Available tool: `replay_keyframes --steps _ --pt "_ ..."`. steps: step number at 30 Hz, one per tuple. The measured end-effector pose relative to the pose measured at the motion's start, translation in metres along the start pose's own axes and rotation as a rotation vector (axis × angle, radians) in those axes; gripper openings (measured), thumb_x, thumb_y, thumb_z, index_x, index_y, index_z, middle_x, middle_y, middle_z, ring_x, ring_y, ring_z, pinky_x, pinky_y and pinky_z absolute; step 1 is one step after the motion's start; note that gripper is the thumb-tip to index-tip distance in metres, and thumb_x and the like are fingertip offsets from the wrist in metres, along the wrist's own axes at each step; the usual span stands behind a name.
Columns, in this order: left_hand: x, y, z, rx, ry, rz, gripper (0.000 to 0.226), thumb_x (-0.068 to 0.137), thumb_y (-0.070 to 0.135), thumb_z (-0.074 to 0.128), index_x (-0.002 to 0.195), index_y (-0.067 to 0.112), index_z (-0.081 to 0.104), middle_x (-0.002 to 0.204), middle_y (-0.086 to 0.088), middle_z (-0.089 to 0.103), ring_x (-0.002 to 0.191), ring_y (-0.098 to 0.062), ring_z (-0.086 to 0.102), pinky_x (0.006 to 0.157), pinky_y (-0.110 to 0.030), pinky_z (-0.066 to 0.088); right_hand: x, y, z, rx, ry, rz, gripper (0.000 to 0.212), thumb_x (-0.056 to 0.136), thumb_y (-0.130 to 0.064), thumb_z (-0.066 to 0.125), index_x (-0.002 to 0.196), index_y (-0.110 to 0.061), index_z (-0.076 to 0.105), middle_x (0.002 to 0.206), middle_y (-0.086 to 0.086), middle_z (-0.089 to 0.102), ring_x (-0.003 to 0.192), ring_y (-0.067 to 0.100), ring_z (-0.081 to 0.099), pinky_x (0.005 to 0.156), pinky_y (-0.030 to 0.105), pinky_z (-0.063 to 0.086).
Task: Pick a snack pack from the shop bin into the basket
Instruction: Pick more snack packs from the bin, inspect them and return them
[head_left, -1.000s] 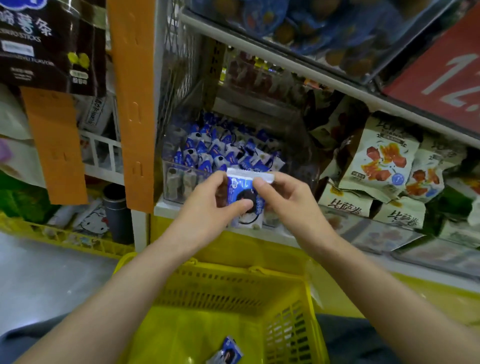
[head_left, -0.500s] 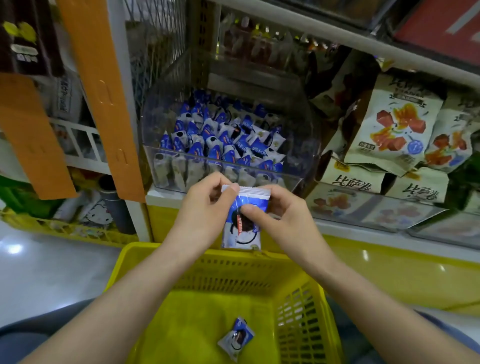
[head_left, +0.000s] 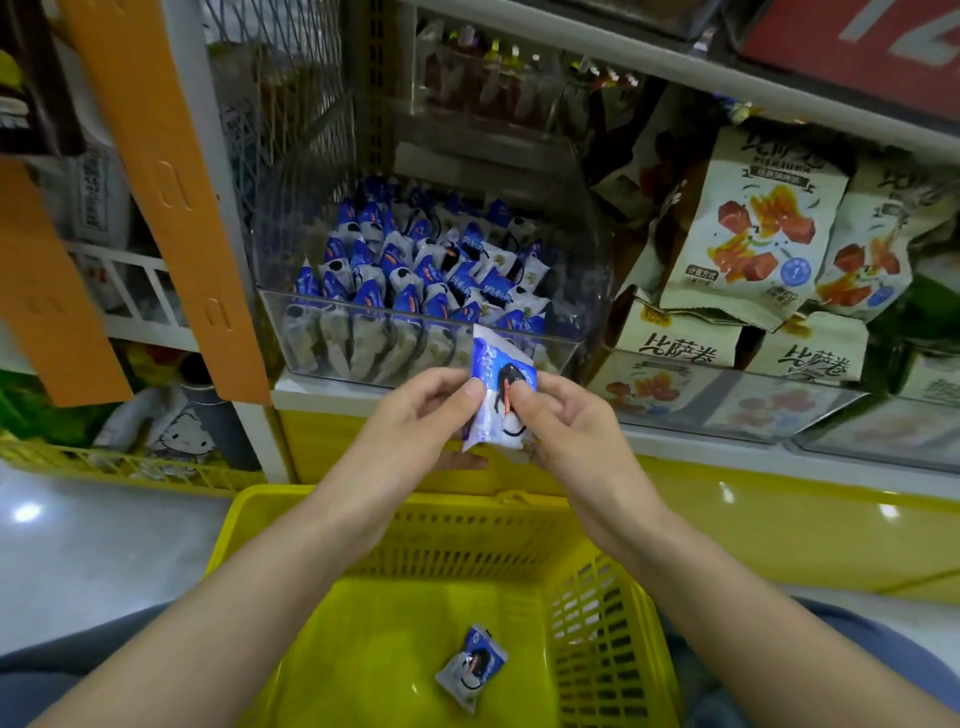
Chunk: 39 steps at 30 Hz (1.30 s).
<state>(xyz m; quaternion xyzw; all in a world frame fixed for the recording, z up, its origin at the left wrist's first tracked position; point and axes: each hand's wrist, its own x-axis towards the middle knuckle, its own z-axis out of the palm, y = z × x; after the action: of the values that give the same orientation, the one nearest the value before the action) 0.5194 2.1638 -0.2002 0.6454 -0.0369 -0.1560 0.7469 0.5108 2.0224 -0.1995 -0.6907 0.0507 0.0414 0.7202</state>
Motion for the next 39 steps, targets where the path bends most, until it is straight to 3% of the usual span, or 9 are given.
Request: replay_keyframes --steps 9,14,19,22,27,30,33,36,39 --pt "0.001 -0.010 0.002 0.362 0.105 0.306 0.023 0.080 0.021 0.067 0.093 0.037 0.056 0.089 0.015 0.063 0.077 0.003 0.060 0.063 -0.011 0.046 -0.004 0.002 0.001 -0.233 -0.216 0.002 0.047 0.086 -0.048 0.042 0.122 -0.020 0.057 0.118 -0.006 0.065 0.111 0.002 0.058 0.094 0.020 0.046" --pt "0.000 -0.007 0.001 0.369 0.116 0.275 0.030 0.073 0.025 0.073 0.092 0.039 0.054 0.090 0.013 0.060 0.076 -0.001 0.057 0.061 -0.010 0.045 -0.005 -0.002 0.004 -0.071 -0.260 0.041 0.041 0.091 -0.037 0.043 0.121 -0.013 0.058 0.110 -0.007 0.069 0.101 0.000 0.063 0.073 0.006 0.046" --pt "0.000 0.004 -0.001 0.264 0.002 0.243 0.031 0.080 0.011 0.067 0.102 0.031 0.060 0.093 0.007 0.062 0.077 -0.002 0.060 0.062 -0.012 0.050 -0.002 -0.004 0.001 0.009 -0.248 0.067 0.051 0.087 -0.044 0.041 0.126 -0.012 0.051 0.118 0.005 0.066 0.107 0.016 0.063 0.089 0.029 0.053" --pt "0.000 0.003 0.000 0.248 -0.008 0.246 0.029 0.088 0.005 0.056 0.100 0.031 0.060 0.096 0.001 0.064 0.079 -0.003 0.061 0.060 -0.012 0.049 -0.001 -0.004 0.001 0.014 -0.187 0.057 0.043 0.090 -0.038 0.043 0.123 -0.010 0.050 0.114 0.007 0.066 0.098 0.012 0.066 0.079 0.025 0.054" --pt "0.001 -0.006 -0.003 0.467 0.142 0.357 0.022 0.091 0.012 0.053 0.089 0.033 0.060 0.085 0.007 0.067 0.077 -0.007 0.065 0.069 -0.032 0.056 -0.003 0.000 0.005 -0.157 -0.173 -0.046 0.017 0.094 -0.025 0.046 0.106 -0.014 0.050 0.085 -0.008 0.063 0.074 -0.005 0.061 0.068 0.011 0.048" --pt "0.001 -0.006 -0.007 0.488 0.181 0.380 0.018 0.092 0.018 0.051 0.082 0.028 0.061 0.072 0.005 0.067 0.070 -0.012 0.066 0.067 -0.041 0.057 -0.004 -0.001 0.007 -0.192 -0.214 -0.102 0.026 0.086 -0.033 0.050 0.107 -0.017 0.050 0.090 -0.008 0.063 0.079 -0.005 0.061 0.070 0.011 0.047" --pt "0.004 -0.003 -0.009 0.425 0.199 0.315 0.022 0.095 0.015 0.046 0.081 0.018 0.063 0.071 -0.003 0.065 0.071 -0.025 0.065 0.066 -0.043 0.057 -0.003 -0.003 0.006 -0.207 -0.227 -0.138 0.040 0.077 -0.038 0.055 0.112 -0.020 0.049 0.104 -0.004 0.064 0.094 0.001 0.063 0.079 0.015 0.049" --pt "0.006 0.003 -0.009 0.200 0.214 0.189 0.028 0.097 0.007 0.041 0.085 0.012 0.066 0.075 -0.005 0.070 0.066 -0.014 0.066 0.054 -0.020 0.053 -0.003 -0.004 0.005 -0.256 -0.274 -0.156 0.049 0.071 -0.035 0.064 0.116 -0.031 0.044 0.116 -0.009 0.061 0.106 0.004 0.060 0.091 0.020 0.048" --pt "0.006 0.007 -0.009 0.012 0.209 0.110 0.031 0.098 0.012 0.040 0.087 0.017 0.068 0.075 0.002 0.074 0.065 -0.007 0.067 0.054 -0.016 0.051 -0.003 -0.005 0.005 -0.247 -0.242 -0.177 0.057 0.065 -0.031 0.070 0.116 -0.034 0.045 0.113 -0.011 0.064 0.101 0.003 0.063 0.087 0.022 0.051"
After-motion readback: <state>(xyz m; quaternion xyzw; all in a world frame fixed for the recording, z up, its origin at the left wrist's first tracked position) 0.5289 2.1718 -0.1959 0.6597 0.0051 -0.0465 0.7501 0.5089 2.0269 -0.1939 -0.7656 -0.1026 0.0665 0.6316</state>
